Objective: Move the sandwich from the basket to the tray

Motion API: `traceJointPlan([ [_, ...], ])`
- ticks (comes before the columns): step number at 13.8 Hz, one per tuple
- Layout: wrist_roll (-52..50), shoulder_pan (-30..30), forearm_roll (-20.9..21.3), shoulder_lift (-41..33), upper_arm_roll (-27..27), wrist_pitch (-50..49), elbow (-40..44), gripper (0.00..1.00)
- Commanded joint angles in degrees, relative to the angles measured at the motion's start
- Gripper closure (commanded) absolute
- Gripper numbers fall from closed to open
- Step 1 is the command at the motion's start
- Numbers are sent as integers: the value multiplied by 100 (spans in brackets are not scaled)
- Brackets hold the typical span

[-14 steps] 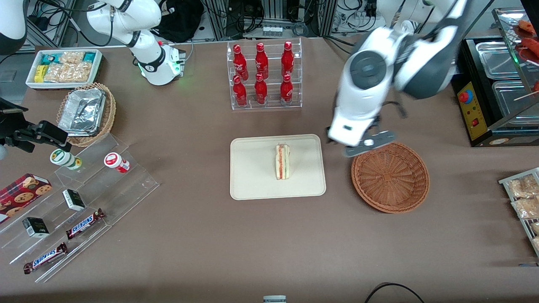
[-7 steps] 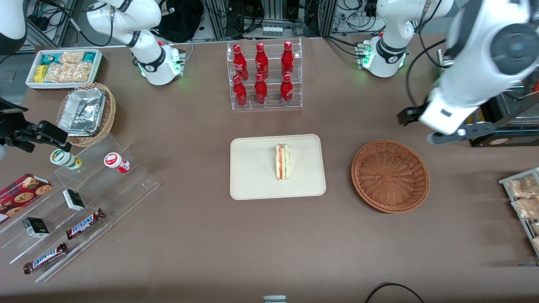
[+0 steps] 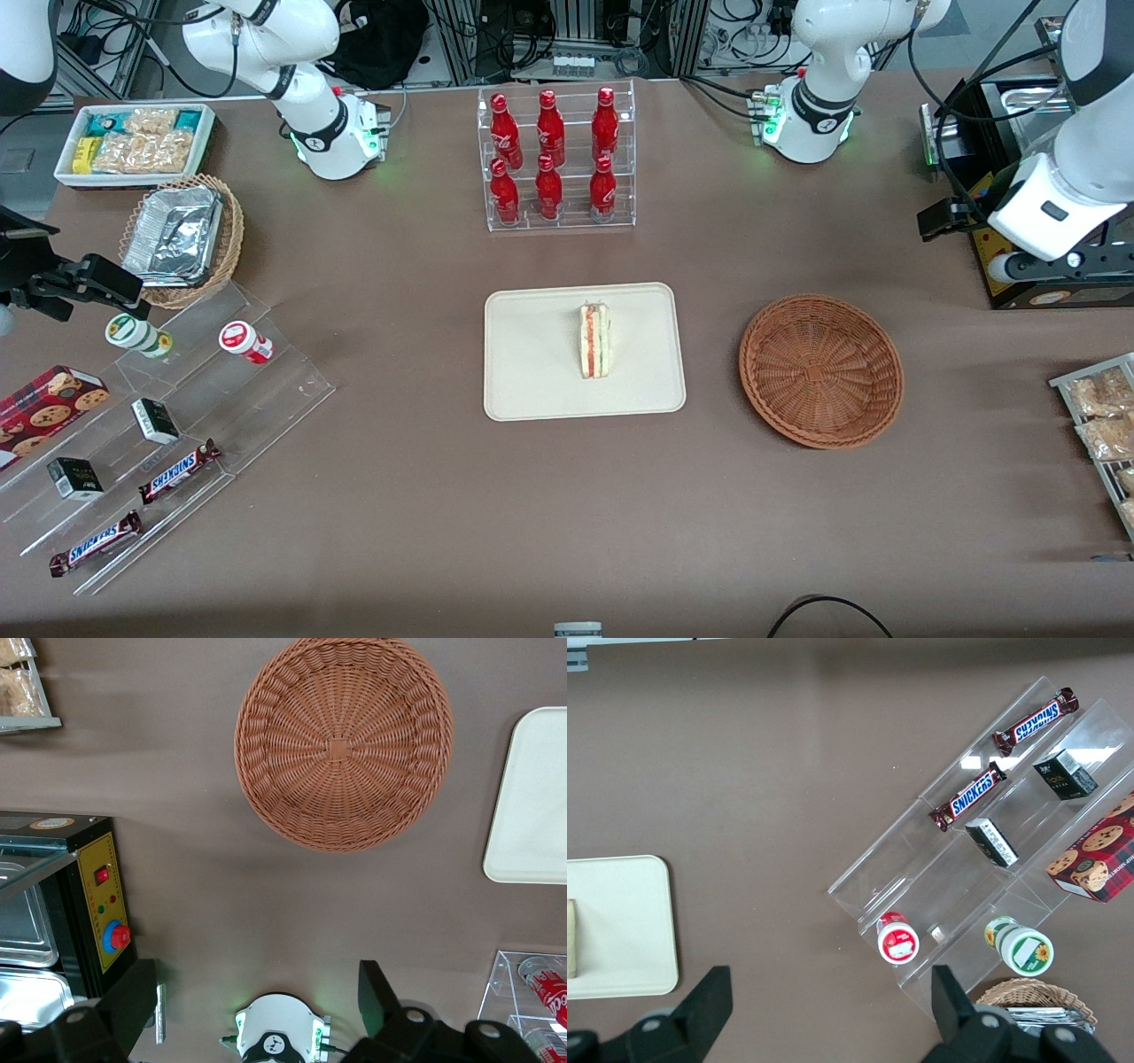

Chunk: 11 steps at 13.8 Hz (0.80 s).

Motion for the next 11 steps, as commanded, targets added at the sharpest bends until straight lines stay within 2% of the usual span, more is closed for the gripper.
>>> traceJointPlan([
  [1,107,14,-40,-48,-36,26,50,0],
  [5,238,-101,4,93,-10,52,287,0],
  [8,739,-557,-93,111,726,44,419,0],
  [11,687,-558,-40,173,720,61,490,0],
])
